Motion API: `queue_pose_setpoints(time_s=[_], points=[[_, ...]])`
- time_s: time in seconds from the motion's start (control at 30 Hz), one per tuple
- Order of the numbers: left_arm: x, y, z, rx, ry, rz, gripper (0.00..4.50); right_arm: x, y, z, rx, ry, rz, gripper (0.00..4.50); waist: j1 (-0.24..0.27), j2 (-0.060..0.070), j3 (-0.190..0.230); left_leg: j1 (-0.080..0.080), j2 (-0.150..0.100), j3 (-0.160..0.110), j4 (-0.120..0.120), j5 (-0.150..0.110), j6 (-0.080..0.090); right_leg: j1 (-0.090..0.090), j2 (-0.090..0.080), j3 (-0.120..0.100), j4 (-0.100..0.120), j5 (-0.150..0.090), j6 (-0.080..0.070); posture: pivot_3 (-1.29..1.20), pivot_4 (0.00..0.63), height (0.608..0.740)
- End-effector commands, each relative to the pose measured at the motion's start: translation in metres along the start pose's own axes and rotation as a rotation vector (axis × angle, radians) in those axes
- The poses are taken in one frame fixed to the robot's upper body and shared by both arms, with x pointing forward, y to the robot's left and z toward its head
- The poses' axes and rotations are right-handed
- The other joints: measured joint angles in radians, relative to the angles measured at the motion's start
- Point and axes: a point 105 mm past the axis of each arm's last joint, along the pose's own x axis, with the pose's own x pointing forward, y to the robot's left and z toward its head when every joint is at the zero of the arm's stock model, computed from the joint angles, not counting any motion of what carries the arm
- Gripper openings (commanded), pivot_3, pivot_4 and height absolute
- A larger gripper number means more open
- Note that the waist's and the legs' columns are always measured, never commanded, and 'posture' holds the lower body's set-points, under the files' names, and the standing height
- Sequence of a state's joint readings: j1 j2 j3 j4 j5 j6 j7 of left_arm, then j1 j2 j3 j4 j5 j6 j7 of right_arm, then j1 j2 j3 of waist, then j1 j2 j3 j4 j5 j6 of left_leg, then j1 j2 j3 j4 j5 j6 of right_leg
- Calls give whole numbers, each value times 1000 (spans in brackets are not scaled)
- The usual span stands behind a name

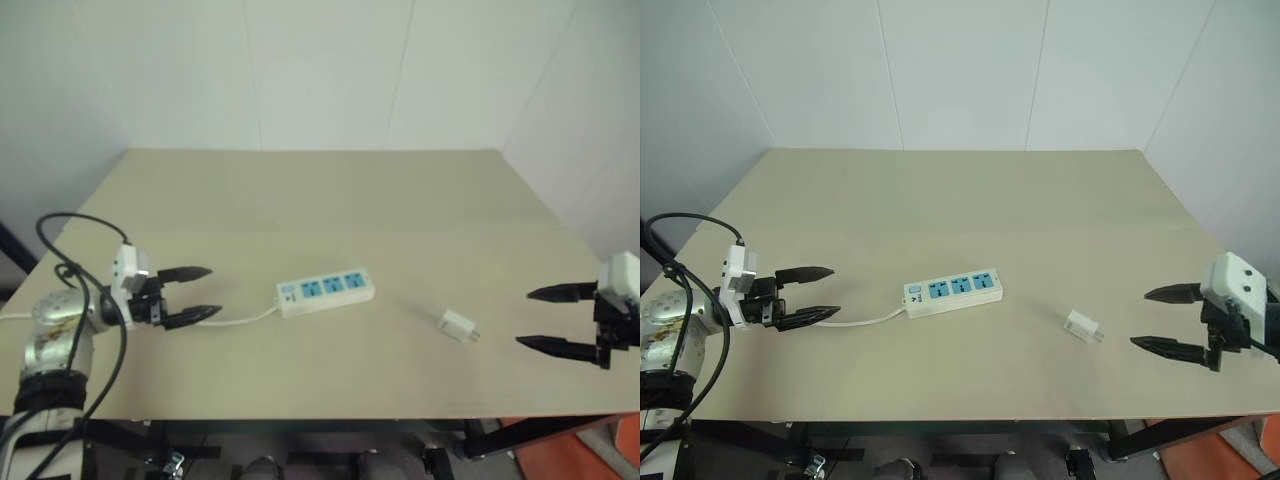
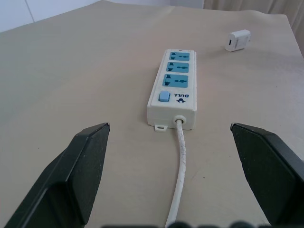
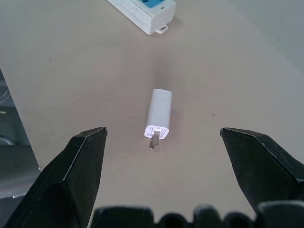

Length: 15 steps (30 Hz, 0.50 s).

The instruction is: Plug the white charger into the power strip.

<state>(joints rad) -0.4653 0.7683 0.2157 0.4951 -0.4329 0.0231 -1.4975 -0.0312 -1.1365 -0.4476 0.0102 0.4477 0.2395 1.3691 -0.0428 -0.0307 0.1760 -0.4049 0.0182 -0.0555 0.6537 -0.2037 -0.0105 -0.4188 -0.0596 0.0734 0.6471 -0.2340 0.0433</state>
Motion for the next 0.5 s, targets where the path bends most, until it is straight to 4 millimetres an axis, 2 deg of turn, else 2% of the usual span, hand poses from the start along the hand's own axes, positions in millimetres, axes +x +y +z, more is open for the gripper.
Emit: queue_pose_setpoints(time_s=[0.03,0.5], points=[[-3,3,9,45,-1,0,4458,-5,-2,9,-29,-25,-36,4500,0,0,0,0,0,0,0,0,0,0,0,0,0,0,0,0,150,740],[-3,3,12,44,-4,-16,4458,-4,0,4,-15,-15,-48,4500,0,0,0,0,0,0,0,0,0,0,0,0,0,0,0,0,150,740]])
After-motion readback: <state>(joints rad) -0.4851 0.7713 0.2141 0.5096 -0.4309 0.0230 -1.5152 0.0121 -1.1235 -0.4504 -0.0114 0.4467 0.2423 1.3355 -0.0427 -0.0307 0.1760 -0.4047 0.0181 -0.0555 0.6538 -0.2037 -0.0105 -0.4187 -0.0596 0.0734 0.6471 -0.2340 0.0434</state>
